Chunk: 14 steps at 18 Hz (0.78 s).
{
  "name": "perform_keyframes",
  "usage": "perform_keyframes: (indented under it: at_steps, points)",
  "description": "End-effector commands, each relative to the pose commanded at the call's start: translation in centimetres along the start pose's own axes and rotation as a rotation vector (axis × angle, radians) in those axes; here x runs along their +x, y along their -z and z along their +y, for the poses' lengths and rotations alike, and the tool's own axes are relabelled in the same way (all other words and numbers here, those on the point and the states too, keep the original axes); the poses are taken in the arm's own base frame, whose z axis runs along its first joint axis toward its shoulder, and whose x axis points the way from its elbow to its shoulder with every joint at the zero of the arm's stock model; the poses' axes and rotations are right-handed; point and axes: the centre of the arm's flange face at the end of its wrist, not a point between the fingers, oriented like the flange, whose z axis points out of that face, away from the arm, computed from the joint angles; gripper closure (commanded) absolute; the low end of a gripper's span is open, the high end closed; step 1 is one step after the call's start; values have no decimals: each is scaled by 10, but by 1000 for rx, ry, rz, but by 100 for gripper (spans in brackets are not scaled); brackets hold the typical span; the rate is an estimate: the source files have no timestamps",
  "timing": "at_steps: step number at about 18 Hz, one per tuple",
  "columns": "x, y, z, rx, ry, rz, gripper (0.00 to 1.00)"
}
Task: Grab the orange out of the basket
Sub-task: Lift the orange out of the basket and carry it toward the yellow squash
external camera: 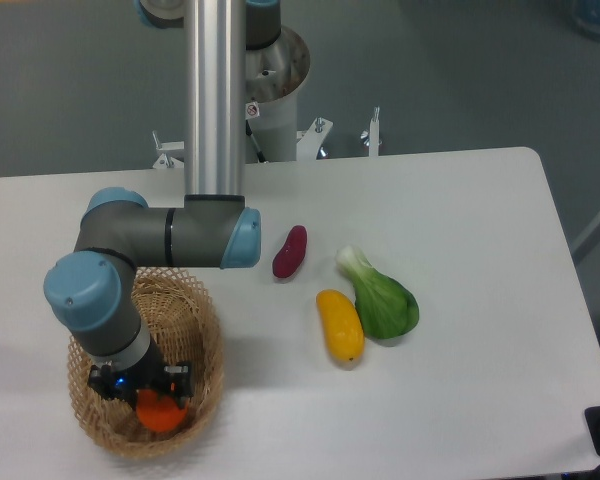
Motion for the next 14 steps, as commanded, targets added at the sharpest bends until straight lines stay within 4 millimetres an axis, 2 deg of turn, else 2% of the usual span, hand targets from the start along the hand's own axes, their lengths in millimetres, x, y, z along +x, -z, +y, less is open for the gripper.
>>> perform_keyframes:
  at_steps: [3, 6, 10, 12, 14]
  points:
    - [-13, 35, -3, 44, -49, 16, 33]
    - [-41, 66, -1, 43, -101, 25, 33]
    - [-100, 116, 10, 27, -210, 53, 34]
    - [-115, 129, 13, 32, -272, 46, 34]
    - [-148, 150, 14, 60, -301, 21, 34]
